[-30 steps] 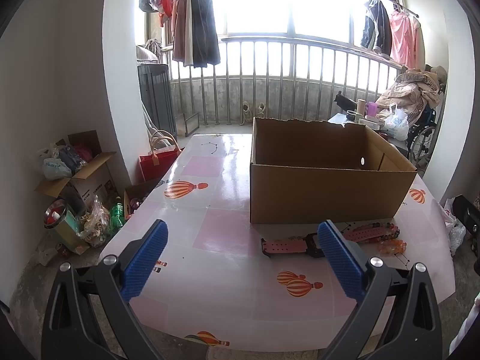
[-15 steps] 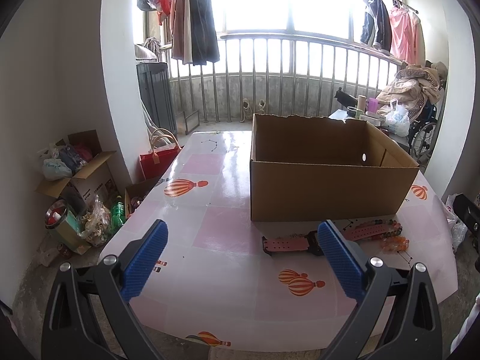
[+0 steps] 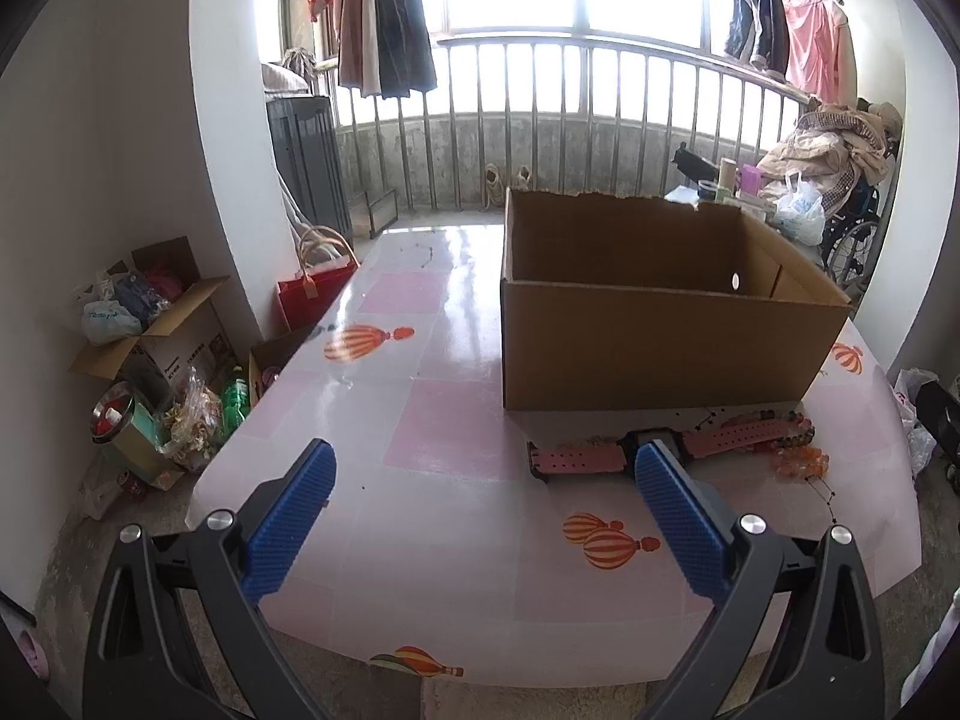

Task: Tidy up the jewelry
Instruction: 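Lower the right gripper onto the pink watch strap beside the watch face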

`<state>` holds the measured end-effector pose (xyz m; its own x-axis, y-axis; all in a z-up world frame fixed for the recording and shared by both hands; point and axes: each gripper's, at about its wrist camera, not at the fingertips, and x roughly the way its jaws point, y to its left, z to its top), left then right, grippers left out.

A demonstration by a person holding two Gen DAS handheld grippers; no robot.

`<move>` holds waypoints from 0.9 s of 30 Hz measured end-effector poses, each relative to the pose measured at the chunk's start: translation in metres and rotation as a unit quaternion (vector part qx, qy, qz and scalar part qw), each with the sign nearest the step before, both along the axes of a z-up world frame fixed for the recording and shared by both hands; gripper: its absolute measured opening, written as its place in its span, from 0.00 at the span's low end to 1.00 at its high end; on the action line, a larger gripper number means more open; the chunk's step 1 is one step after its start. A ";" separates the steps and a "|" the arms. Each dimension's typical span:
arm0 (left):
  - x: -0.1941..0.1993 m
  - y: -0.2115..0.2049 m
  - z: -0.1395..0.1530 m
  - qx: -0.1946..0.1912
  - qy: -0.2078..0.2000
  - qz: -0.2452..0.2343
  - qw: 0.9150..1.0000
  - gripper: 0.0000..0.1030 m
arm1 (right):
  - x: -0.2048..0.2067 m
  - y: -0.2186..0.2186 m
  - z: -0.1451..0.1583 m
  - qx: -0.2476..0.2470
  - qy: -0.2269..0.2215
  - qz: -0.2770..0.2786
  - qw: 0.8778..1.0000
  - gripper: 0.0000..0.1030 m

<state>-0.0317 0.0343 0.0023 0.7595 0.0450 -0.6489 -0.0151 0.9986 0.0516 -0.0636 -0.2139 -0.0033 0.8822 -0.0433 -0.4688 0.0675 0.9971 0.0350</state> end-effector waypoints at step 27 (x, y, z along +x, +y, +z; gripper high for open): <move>0.067 -0.017 -0.064 -0.007 0.120 -0.118 0.986 0.77 | 0.083 -0.040 -0.067 0.046 0.225 0.085 0.970 0.77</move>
